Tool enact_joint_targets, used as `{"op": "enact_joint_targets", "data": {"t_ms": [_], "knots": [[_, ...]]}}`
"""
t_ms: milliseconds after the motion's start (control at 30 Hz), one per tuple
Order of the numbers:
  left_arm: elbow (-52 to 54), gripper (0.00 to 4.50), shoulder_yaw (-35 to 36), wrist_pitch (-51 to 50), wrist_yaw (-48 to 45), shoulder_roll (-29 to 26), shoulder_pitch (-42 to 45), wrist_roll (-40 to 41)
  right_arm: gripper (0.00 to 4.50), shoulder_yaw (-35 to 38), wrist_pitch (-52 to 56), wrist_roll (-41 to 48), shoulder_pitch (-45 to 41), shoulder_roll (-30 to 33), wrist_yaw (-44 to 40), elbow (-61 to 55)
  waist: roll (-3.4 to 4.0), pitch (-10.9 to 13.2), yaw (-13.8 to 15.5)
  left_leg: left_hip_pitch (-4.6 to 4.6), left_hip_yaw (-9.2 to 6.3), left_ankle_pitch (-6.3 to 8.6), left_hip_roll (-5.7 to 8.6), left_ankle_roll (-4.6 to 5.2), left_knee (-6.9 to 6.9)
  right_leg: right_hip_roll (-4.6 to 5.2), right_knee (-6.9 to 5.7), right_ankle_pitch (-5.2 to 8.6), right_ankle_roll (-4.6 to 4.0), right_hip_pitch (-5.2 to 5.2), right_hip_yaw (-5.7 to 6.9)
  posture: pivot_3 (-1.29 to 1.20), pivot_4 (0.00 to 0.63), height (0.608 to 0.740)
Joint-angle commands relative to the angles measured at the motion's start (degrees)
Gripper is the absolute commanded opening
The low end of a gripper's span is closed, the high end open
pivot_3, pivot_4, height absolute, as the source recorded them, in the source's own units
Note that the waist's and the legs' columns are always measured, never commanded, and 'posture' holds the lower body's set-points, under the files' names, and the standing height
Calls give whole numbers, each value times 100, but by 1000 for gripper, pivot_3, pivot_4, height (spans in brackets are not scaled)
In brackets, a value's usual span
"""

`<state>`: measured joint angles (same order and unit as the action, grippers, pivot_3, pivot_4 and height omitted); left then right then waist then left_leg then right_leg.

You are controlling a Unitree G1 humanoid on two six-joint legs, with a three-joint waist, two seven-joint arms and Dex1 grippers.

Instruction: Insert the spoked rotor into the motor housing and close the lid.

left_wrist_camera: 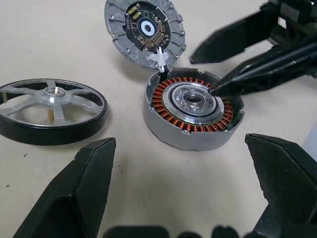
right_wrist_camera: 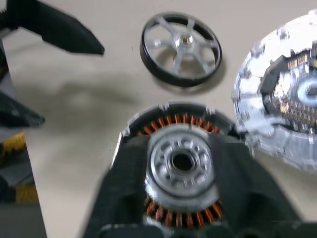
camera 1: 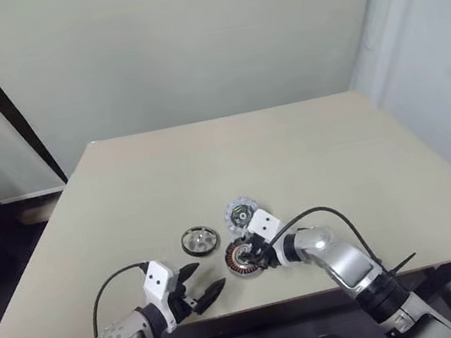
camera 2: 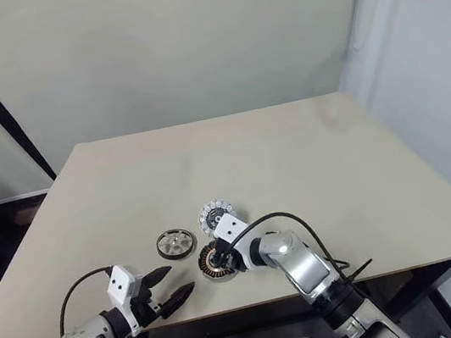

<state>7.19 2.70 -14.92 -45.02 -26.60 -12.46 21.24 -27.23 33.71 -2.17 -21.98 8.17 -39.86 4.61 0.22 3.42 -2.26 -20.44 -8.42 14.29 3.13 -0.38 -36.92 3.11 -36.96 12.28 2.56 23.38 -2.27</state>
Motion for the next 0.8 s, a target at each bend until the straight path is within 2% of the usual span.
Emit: {"op": "enact_joint_targets", "data": {"t_ms": [33,100,500,800], "knots": [[132,4500,-3,108,-20,9,111,15,632,-98,-1,-84,-146,2,59,-173,0,0,0,0,0,0,-1,0,0,0,0,0,0,1,0,0,0,740],[129,4500,-7,112,-22,15,114,14,16,-150,-82,-150,-167,-7,132,-54,0,0,-1,-1,-1,0,-3,0,0,-1,-1,-1,1,1,1,0,0,740],[145,4500,3,120,-3,34,83,9,16,-241,-334,-260,-190,-210,313,425,0,0,-17,-1,0,0,-3,0,0,-2,0,-2,3,0,1,0,0,740],[115,4500,-2,146,-9,47,83,1,16,-452,-242,-315,-99,-183,239,308,0,0,-57,2,-2,1,-3,-1,1,-3,0,-2,3,1,1,0,0,740]]}}
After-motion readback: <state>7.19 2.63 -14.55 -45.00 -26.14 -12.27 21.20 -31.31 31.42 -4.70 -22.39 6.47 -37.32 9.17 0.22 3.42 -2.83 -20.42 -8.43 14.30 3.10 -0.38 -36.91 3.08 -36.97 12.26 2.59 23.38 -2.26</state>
